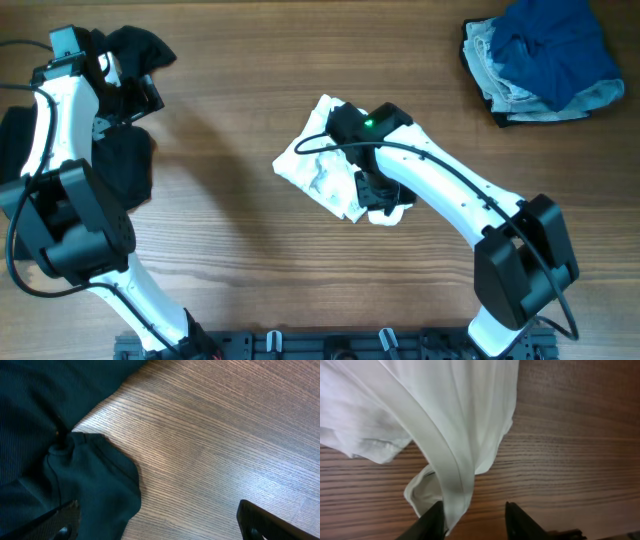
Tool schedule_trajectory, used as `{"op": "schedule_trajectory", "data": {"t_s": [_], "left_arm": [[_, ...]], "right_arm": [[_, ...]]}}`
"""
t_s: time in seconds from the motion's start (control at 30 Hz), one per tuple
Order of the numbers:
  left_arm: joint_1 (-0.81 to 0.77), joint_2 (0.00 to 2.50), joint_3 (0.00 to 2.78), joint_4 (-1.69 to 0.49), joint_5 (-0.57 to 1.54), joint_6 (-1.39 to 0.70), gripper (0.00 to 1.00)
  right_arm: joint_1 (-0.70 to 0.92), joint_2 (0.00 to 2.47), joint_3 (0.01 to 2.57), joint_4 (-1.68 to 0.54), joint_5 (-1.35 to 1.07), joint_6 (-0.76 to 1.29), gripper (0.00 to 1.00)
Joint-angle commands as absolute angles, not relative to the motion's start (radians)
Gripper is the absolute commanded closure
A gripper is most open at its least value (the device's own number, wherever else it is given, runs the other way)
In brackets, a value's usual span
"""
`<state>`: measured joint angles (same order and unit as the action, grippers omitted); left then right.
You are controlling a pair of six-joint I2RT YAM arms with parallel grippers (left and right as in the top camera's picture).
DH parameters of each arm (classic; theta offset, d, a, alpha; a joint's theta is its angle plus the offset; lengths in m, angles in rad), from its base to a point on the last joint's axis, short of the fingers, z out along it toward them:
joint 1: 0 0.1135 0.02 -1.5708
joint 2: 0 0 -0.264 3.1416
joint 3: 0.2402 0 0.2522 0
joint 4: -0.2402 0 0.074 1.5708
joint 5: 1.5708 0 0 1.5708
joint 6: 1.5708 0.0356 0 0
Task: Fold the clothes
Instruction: 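Press the folded bundle flat with the right gripper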
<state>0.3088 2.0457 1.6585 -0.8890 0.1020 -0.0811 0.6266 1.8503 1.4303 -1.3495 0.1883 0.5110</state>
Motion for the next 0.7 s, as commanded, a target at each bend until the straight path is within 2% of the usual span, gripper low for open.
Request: {"op": "schedule_trajectory", "data": {"t_s": [0.0,0.07,0.17,0.3,0.47,0.67], "left_arm": [[0.308,2.057,1.668,-0.886,0.111,-0.083,0.0],[0.308,2.057,1.668,-0.885,0.11,-0.083,0.0],[0.308,2.057,1.668,-0.885,0.111,-0.083,0.0],[0.308,2.057,1.668,-0.886,0.11,-0.083,0.0],[0.308,2.057,1.668,-0.885,0.11,-0.083,0.0],[0.308,2.058,1.668,-0.885,0.11,-0.083,0.0]], "right_arm": [[0.621,1.841,1.57,-1.323,0.186,0.46,0.5],[0.621,1.841,1.649,-1.268,0.154,0.398,0.41],[0.621,1.842,1.675,-1.118,0.097,0.305,0.36],[0.621,1.891,1.674,-0.996,0.065,0.224,0.37],[0.621,1.99,1.674,-0.984,0.066,0.125,0.38],[0.621,2.077,1.674,-0.954,0.067,0.078,0.48]]}}
